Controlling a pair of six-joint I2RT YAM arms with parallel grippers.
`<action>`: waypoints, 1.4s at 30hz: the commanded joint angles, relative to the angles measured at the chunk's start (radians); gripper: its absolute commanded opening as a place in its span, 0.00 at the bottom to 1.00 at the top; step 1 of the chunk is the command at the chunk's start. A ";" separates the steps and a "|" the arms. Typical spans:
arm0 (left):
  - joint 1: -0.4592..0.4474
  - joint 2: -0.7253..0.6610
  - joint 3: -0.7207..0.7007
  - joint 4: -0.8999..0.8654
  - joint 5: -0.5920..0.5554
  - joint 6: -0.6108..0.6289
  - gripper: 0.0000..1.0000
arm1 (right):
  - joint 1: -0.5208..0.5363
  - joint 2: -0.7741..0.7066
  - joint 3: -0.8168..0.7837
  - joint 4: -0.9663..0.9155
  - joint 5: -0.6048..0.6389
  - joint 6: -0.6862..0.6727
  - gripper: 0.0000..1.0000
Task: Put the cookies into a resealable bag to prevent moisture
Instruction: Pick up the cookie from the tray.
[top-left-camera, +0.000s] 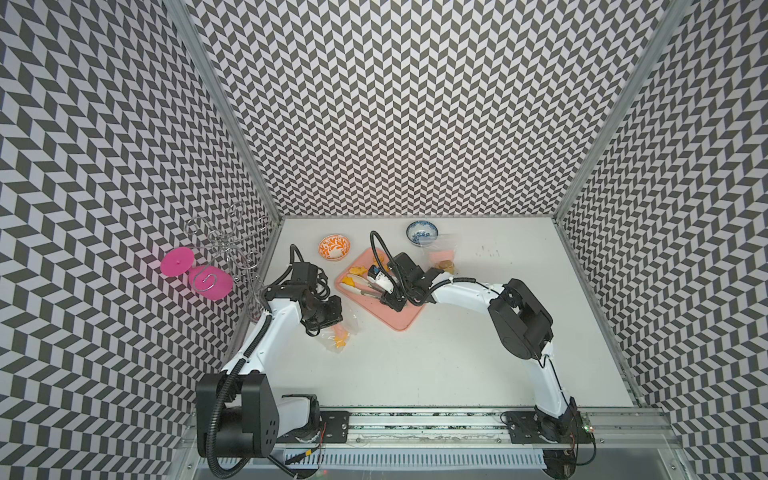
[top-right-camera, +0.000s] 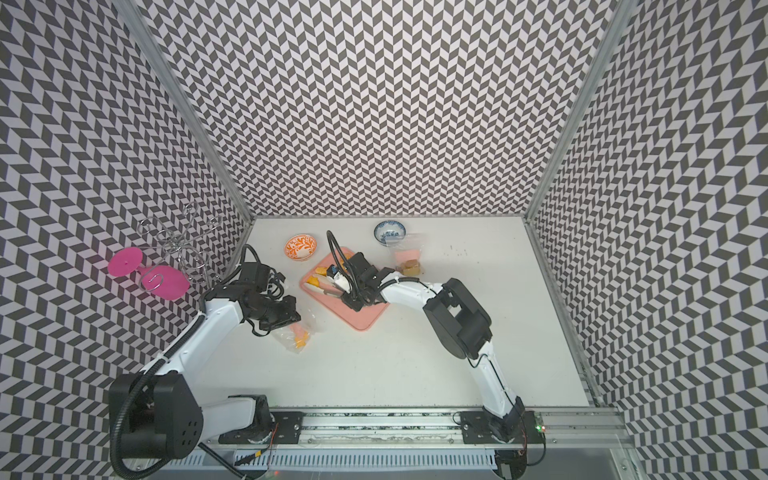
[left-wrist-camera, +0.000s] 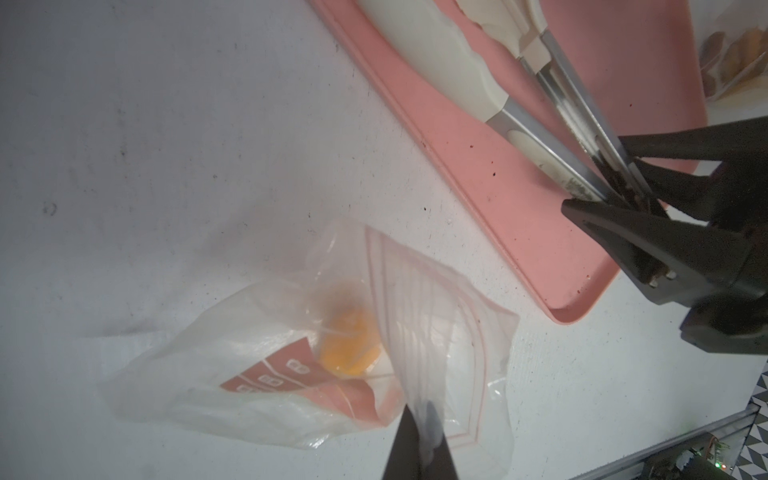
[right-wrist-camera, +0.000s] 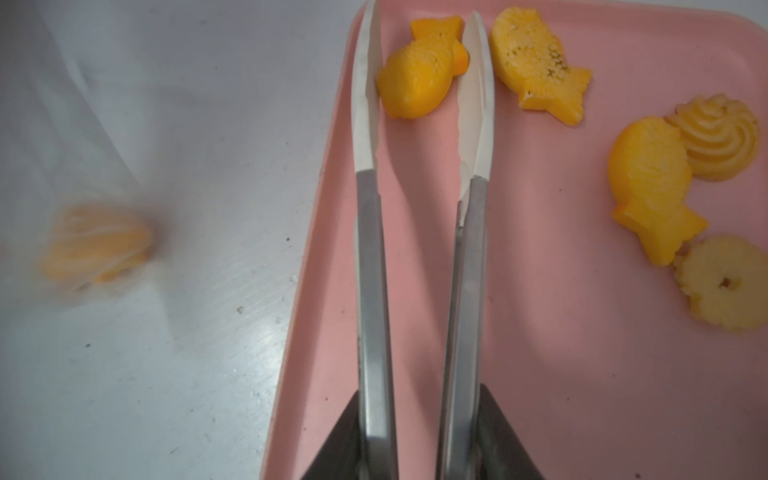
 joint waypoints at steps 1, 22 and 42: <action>0.007 -0.005 -0.002 0.018 0.010 0.018 0.00 | 0.001 -0.022 0.018 -0.039 0.101 -0.006 0.36; 0.008 0.035 0.011 0.045 0.053 0.028 0.00 | -0.042 -0.334 -0.287 0.020 0.084 0.024 0.30; -0.104 0.236 0.169 0.100 0.156 0.025 0.00 | -0.083 -0.687 -0.614 0.231 -0.300 0.188 0.29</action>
